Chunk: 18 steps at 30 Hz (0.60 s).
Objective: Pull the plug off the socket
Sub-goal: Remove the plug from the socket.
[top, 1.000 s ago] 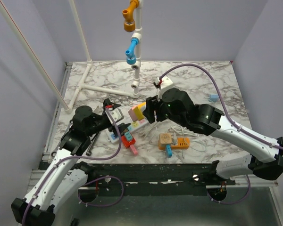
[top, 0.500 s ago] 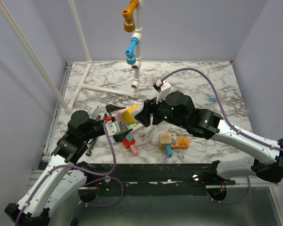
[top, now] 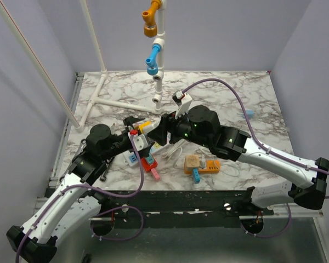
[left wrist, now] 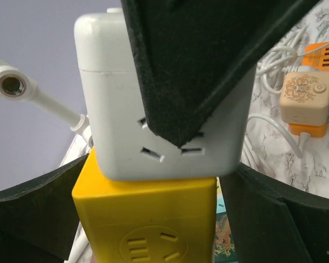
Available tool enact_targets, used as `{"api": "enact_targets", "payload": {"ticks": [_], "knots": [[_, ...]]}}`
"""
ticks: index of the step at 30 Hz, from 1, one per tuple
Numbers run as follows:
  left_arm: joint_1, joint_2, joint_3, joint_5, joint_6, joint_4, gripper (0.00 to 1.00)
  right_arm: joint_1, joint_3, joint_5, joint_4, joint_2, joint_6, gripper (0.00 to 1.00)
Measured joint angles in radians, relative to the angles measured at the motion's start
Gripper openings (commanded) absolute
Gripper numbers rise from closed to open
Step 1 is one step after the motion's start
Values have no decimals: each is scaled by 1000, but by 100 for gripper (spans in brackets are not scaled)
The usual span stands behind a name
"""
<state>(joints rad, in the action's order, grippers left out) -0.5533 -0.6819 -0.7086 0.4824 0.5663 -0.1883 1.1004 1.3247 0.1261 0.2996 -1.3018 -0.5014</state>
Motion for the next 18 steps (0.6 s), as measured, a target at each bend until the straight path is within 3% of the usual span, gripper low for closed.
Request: {"api": "enact_targets", "payload": {"ticks": [3,7,18], "knots": [[-5,-8,0,-21,14,8,75,0,-10,-9,-13,-1,-5,1],[-6,-10,0,-38,50,5,58,0,-20,-9,-23,0,-5,1],[-25,-11,0,-67,65,-13,35,0,-102,0,-86,43,-23,1]]}}
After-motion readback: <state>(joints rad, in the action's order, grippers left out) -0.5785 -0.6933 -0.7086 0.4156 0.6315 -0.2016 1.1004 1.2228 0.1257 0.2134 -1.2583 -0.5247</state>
